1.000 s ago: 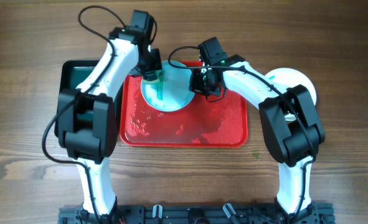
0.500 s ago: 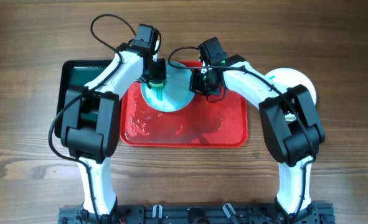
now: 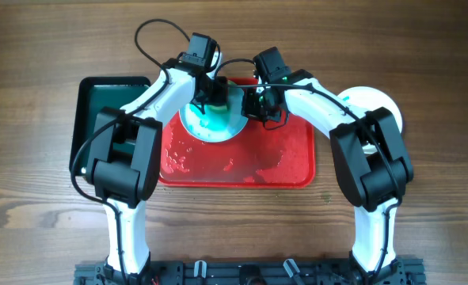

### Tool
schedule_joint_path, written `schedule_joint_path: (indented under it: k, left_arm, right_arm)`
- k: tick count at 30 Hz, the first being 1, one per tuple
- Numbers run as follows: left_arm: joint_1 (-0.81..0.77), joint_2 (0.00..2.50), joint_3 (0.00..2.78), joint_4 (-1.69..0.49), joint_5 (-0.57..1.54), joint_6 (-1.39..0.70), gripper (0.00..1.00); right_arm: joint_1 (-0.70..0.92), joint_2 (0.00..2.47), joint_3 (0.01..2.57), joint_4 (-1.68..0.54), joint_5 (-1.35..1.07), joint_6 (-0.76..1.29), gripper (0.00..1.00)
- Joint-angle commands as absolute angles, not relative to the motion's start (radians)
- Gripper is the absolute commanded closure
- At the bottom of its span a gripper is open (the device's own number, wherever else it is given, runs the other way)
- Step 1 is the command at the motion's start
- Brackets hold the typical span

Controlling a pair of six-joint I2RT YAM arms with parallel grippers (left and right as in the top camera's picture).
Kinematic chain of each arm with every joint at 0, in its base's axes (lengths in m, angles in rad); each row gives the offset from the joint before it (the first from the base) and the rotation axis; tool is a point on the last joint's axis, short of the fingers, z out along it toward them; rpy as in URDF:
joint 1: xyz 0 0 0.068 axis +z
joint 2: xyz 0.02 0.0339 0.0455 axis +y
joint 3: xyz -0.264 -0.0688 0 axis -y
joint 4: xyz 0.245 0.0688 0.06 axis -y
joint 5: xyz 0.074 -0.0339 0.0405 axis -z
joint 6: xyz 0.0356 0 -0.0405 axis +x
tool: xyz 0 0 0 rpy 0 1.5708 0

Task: Clean dirty plates on tray and stack at the side
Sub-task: 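Scrub the last plate with the sponge in the left gripper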

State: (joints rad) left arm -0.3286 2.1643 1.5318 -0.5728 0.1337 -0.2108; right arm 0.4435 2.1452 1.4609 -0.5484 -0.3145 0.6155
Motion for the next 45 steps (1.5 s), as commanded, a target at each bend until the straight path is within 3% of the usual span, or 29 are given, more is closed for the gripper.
schedule_joint_path:
  k: [1,6,13,17,23,26,31,38,42,45]
  left_arm:
    - [-0.305,2.232,1.504,-0.608,-0.270,-0.428,0.96]
    - [-0.300,2.232,1.504,-0.879,-0.220,-0.366,0.96]
    - [-0.285,2.232,1.504,-1.038,0.298,0.240,0.96]
    - [-0.297,2.232,1.504,-1.065,0.438,0.338,0.96]
    - [-0.335,2.232,1.504,-1.032,0.441,0.337,0.96]
    - [-0.337,2.232,1.504,-0.909,0.401,0.253,0.96]
    - [-0.336,2.232,1.504,-0.662,-0.080,-0.191,0.96]
    - [-0.336,2.232,1.504,-0.620,-0.501,-0.406,0.96]
    - [-0.337,2.232,1.504,-0.762,-0.400,-0.376,0.96]
    - [-0.337,2.231,1.504,-0.880,-0.034,-0.104,0.96]
  right_arm:
    - [0.449,2.185,1.446,-0.547,-0.341,0.601,0.96]
    - [0.449,2.185,1.446,-0.546,-0.342,0.602,0.96]
    - [0.449,2.185,1.446,-0.547,-0.342,0.602,0.96]
    - [0.449,2.185,1.446,-0.550,-0.342,0.601,0.96]
    - [0.449,2.185,1.446,-0.543,-0.342,0.603,0.96]
    - [0.449,2.185,1.446,-0.543,-0.342,0.603,0.96]
    - [0.449,2.185,1.446,-0.543,-0.342,0.602,0.96]
    - [0.449,2.185,1.446,-0.543,-0.342,0.602,0.96]
    - [0.449,2.185,1.446,-0.543,-0.342,0.601,0.96]
    - [0.449,2.185,1.446,-0.543,-0.342,0.602,0.96]
